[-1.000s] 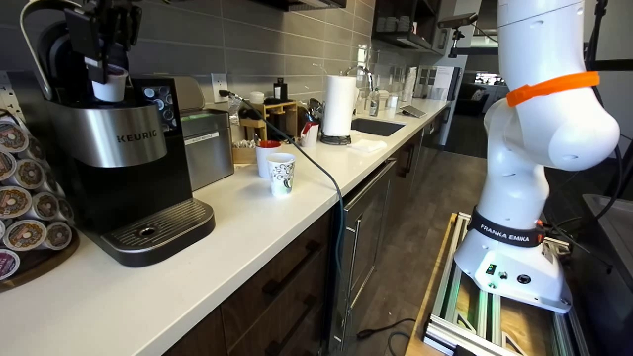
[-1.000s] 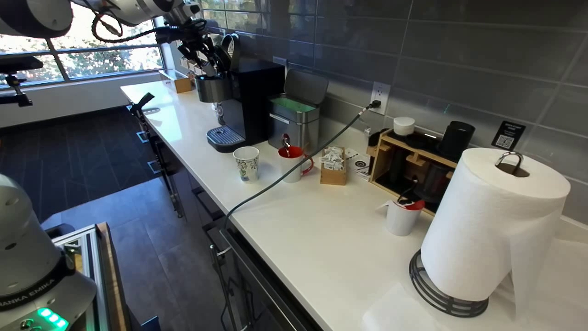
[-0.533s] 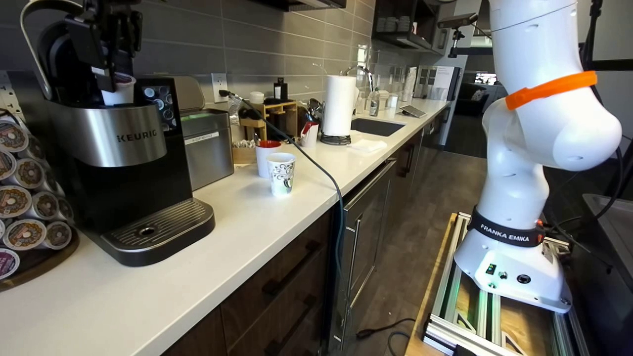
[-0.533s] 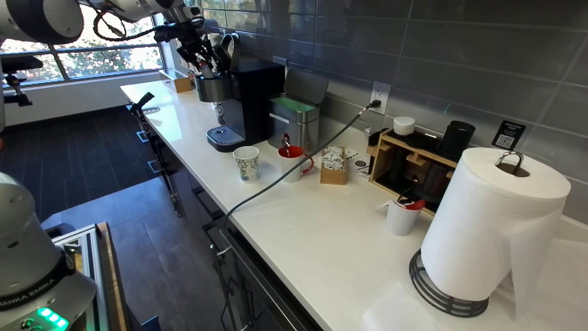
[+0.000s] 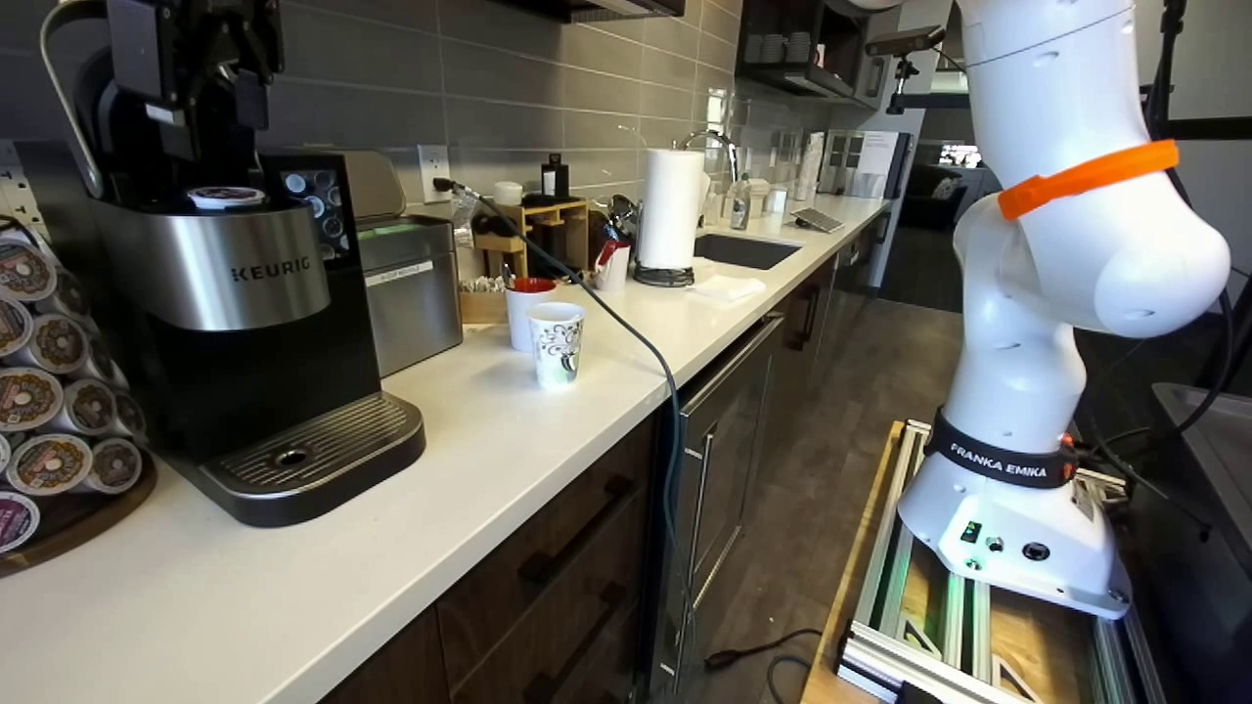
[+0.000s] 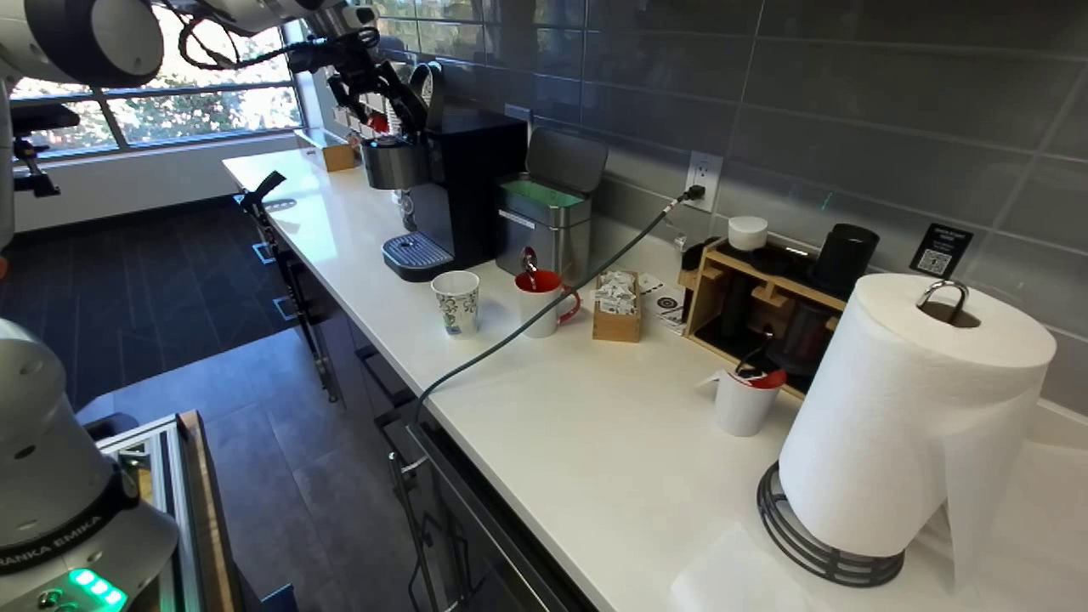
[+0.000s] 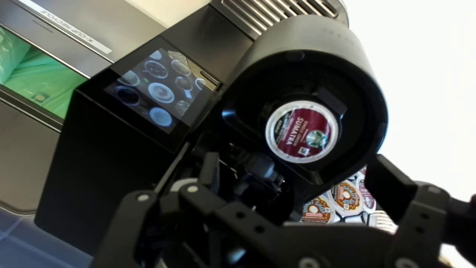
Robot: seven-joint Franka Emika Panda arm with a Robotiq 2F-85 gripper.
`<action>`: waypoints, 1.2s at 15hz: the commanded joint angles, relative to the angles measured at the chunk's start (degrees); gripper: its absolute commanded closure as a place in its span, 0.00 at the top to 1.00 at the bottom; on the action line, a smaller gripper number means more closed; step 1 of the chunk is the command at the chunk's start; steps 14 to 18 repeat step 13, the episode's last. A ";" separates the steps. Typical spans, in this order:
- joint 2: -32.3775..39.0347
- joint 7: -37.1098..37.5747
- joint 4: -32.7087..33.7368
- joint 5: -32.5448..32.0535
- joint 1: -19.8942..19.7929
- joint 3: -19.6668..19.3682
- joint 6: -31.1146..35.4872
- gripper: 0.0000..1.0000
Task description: Put the capsule in the coffee machine
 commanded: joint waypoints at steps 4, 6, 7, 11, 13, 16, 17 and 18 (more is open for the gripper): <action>-13.39 4.04 -13.65 7.64 -4.20 -0.66 -11.47 1.00; -17.54 4.27 -18.53 12.85 -5.33 -0.31 -10.19 1.00; -19.54 4.17 -21.32 14.89 -5.55 -0.34 -8.87 1.00; -27.70 10.32 -32.05 21.31 -6.64 1.00 0.39 1.00; -23.53 8.33 -25.95 19.07 -6.99 1.93 -3.03 1.00; -23.53 8.33 -25.95 19.07 -6.99 1.93 -3.03 1.00; -23.53 8.33 -25.95 19.07 -6.99 1.93 -3.03 1.00; -23.53 8.33 -25.95 19.07 -6.99 1.93 -3.03 1.00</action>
